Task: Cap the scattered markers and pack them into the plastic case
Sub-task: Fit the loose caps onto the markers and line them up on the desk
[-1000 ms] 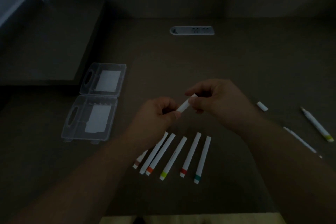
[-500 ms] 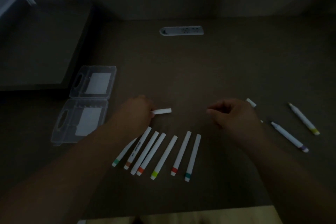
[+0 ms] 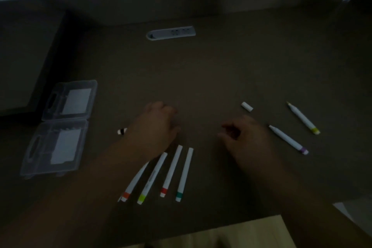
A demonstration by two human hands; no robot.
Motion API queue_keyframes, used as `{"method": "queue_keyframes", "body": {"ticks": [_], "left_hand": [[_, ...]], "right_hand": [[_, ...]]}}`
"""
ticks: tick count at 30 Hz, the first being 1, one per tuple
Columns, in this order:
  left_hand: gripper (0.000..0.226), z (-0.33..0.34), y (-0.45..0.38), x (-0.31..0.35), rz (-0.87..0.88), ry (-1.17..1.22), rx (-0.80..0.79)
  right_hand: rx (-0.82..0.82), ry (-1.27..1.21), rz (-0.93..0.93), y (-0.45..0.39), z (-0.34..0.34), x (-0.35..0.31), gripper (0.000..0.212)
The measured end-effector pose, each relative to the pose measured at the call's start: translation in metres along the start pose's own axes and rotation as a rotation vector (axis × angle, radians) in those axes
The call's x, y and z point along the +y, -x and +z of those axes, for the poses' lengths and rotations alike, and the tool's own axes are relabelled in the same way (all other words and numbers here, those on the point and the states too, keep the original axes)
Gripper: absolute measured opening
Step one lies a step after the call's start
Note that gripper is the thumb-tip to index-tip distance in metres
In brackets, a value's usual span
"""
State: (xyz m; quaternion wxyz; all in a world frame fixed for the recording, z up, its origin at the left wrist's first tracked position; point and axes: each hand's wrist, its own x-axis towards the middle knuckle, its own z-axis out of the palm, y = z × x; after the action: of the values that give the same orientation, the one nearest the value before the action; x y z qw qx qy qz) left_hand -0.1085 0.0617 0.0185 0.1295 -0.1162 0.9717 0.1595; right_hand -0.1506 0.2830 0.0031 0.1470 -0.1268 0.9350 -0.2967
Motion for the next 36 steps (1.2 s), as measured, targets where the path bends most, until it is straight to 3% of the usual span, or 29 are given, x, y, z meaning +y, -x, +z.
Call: {"method": "queue_keyframes", "body": {"ticks": [5, 10, 17, 27, 30, 36], "left_hand": [[0.061, 0.018, -0.009, 0.064, 0.158, -0.006, -0.028], [0.058, 0.037, -0.009, 0.113, 0.253, -0.006, -0.010], [0.053, 0.056, -0.006, 0.155, 0.281, 0.008, 0.025], [0.047, 0.070, -0.011, 0.172, 0.252, -0.020, 0.019], [0.043, 0.071, -0.012, 0.172, 0.230, 0.000, 0.023], [0.043, 0.066, -0.016, 0.169, 0.194, 0.086, 0.039]], "right_hand": [[0.082, 0.149, -0.029, 0.009, -0.021, 0.027, 0.040], [0.216, 0.219, 0.011, 0.012, -0.043, 0.068, 0.034], [0.205, 0.261, 0.143, 0.021, -0.065, 0.112, 0.037], [0.158, 0.307, 0.231, 0.017, -0.064, 0.125, 0.018], [0.150, 0.130, 0.256, 0.017, -0.064, 0.123, 0.013], [0.056, -0.676, 0.479, 0.018, -0.074, 0.109, 0.002]]}}
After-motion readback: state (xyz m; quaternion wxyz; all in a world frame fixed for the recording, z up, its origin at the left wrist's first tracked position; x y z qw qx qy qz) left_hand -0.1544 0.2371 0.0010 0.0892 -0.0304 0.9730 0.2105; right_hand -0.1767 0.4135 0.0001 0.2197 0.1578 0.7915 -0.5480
